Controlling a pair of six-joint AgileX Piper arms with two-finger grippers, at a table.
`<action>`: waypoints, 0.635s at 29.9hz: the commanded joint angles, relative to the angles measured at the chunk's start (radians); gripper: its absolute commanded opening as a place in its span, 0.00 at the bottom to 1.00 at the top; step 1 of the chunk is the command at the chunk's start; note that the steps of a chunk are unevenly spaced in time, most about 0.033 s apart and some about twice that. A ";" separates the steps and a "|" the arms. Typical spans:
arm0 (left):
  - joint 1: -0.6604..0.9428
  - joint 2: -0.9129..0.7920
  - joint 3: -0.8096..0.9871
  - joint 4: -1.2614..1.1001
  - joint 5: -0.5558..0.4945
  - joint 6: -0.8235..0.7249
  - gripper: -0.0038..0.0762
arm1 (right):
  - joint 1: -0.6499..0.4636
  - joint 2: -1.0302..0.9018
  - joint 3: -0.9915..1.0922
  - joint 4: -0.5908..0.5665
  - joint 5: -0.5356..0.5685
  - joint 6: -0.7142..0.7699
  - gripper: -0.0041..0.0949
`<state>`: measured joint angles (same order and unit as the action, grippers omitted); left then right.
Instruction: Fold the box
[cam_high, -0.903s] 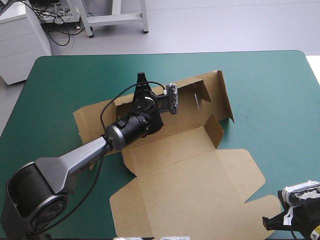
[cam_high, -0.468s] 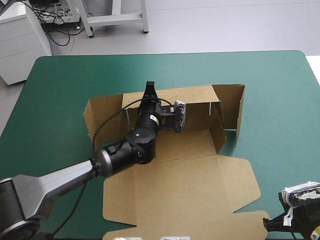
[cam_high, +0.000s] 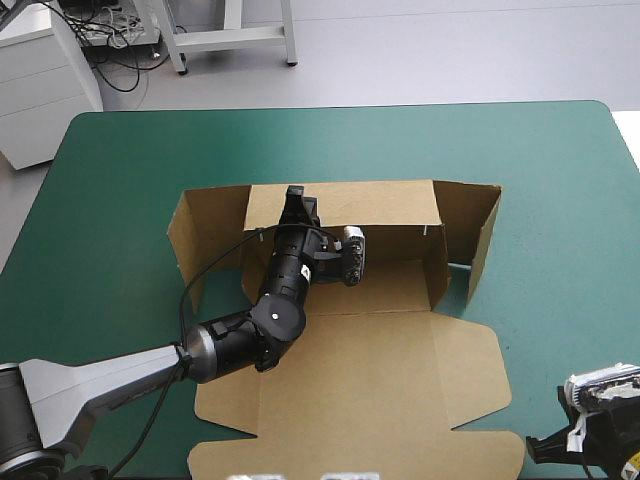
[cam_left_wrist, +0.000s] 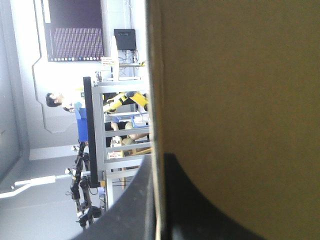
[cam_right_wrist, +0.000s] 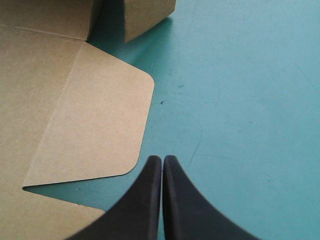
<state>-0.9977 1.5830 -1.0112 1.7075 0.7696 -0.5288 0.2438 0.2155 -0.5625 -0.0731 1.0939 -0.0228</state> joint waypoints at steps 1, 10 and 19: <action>-0.016 -0.033 -0.018 0.084 0.085 -0.072 0.01 | -0.007 0.013 -0.024 -0.005 -0.054 0.002 0.04; -0.075 -0.033 -0.018 0.084 0.125 -0.039 0.01 | -0.007 0.013 -0.024 0.016 -0.049 0.002 0.28; -0.076 -0.033 -0.018 0.084 0.159 -0.039 0.01 | -0.007 0.021 -0.024 0.015 -0.139 0.153 0.75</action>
<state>-1.0664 1.5840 -1.0050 1.6963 0.8656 -0.5585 0.2438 0.2155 -0.5625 -0.0465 1.0725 0.0676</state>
